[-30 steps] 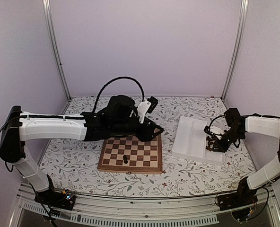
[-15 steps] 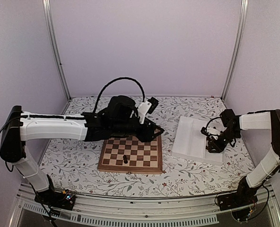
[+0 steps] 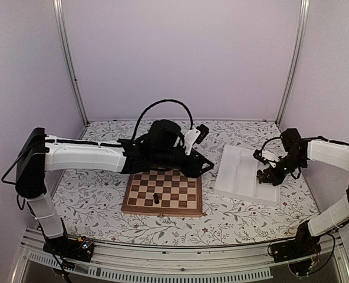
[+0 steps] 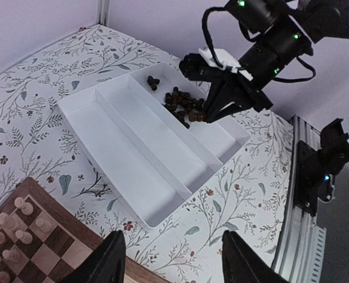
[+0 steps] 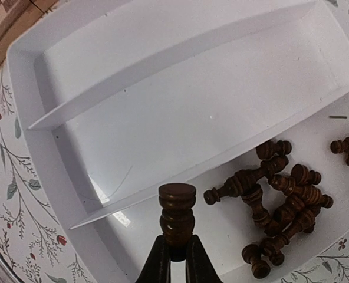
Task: Set up the chess pieces on the board
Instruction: Pick up the chess piece from the storage box, then place the chess piece on the chessboard, then pick up the chess piece from the storage box.
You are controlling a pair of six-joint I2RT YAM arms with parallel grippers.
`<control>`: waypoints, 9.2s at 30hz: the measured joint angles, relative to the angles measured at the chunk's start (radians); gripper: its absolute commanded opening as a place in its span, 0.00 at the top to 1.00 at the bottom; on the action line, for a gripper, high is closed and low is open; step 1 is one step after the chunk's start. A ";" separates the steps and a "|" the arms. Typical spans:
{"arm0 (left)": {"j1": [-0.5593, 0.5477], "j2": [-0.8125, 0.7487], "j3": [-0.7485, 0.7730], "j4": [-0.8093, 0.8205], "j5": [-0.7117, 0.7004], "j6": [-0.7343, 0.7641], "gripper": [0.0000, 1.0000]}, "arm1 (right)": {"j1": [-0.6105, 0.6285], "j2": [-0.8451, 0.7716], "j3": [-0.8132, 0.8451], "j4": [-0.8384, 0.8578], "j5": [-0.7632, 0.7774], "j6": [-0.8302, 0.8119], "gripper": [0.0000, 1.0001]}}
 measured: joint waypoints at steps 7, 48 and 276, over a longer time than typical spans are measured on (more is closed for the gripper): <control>0.011 0.116 0.069 0.057 0.217 0.017 0.42 | 0.003 -0.102 0.111 -0.072 -0.169 -0.011 0.95; 0.024 0.451 0.378 0.211 0.547 -0.289 0.89 | 0.261 -0.089 0.232 -0.227 -0.340 -0.040 0.90; 0.301 -0.581 -0.524 0.143 -0.078 -0.080 0.49 | 0.083 0.303 0.293 -0.291 0.523 -0.021 0.76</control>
